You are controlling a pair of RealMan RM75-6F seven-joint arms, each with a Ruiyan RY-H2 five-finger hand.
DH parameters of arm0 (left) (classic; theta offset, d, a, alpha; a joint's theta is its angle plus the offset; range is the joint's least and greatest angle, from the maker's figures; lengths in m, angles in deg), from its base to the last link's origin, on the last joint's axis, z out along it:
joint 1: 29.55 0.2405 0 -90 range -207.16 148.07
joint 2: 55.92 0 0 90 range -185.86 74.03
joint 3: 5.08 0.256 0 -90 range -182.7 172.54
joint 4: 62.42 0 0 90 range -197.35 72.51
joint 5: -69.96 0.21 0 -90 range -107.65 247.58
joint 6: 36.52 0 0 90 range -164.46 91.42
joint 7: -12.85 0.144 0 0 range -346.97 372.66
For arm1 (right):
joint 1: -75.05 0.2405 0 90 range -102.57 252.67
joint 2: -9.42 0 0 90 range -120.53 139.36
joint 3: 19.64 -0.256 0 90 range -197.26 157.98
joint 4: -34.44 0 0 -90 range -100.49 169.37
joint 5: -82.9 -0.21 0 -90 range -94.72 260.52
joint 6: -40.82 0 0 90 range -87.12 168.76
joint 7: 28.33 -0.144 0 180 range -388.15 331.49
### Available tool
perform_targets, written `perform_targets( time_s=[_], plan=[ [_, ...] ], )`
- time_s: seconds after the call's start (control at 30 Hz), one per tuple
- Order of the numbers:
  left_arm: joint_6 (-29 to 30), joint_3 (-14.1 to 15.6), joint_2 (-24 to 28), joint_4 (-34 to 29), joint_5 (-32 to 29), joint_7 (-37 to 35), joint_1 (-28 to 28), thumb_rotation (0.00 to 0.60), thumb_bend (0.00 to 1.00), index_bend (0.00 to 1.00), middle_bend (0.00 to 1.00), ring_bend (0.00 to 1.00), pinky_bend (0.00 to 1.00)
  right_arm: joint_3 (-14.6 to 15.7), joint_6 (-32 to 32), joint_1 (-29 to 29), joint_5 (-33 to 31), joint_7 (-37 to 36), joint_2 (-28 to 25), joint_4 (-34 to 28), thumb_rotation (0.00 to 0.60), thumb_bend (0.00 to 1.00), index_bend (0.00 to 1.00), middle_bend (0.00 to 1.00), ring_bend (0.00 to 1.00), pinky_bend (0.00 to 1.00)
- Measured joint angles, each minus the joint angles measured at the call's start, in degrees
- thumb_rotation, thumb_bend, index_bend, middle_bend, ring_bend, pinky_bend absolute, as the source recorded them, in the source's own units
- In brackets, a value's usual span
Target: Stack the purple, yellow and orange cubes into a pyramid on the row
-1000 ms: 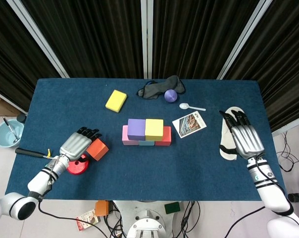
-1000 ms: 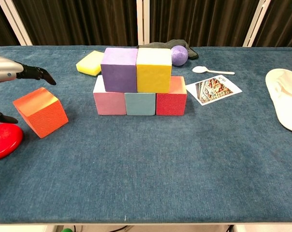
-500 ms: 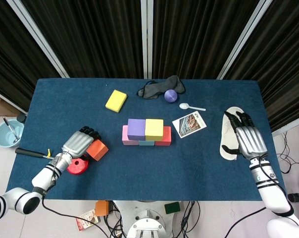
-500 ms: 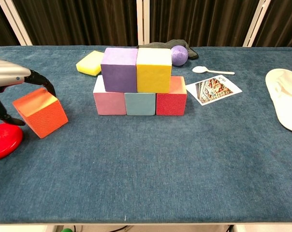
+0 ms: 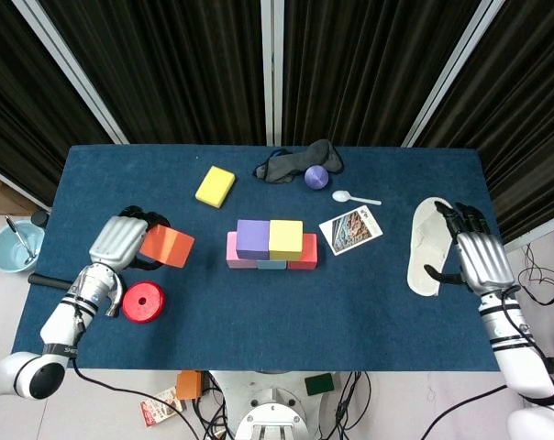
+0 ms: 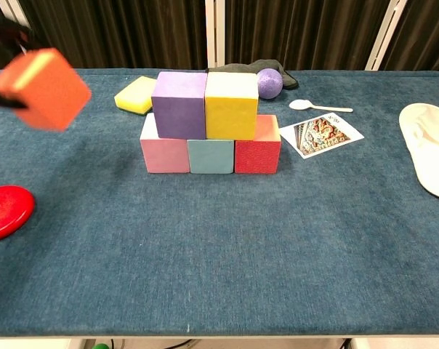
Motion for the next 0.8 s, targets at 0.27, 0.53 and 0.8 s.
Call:
perform_targets(
  time_s=[0.27,0.53,0.8],
  plan=[
    [-0.2,-6.0,5.0,-10.5,-16.3,4.9,-6.3,0.6,0.16,0.42,0.43,0.33,0.23,1.0,-4.1,-4.8,8.4,-6.4,-1.6,2.7,0.6,0.18,0.04,0.13,0.02,0.0],
    [1.8,-10.6,3.5,-13.1,-38.8,13.9,-20.2,0.6,0.16,0.41,0.43,0.33,0.27,3.1,-11.6,-11.3,15.6,-10.5,-0.6,6.9,0.6,0.18,0.04,0.13,0.02,0.0],
    [9.8,-13.4,-1.0,-12.4,-60.5,26.0,-35.2,0.6,0.16,0.41,0.47,0.38,0.28,3.4,-13.4,-13.9,17.6,-11.9,0.5,8.3,0.6,0.18,0.04,0.12,0.02,0.0]
  ],
)
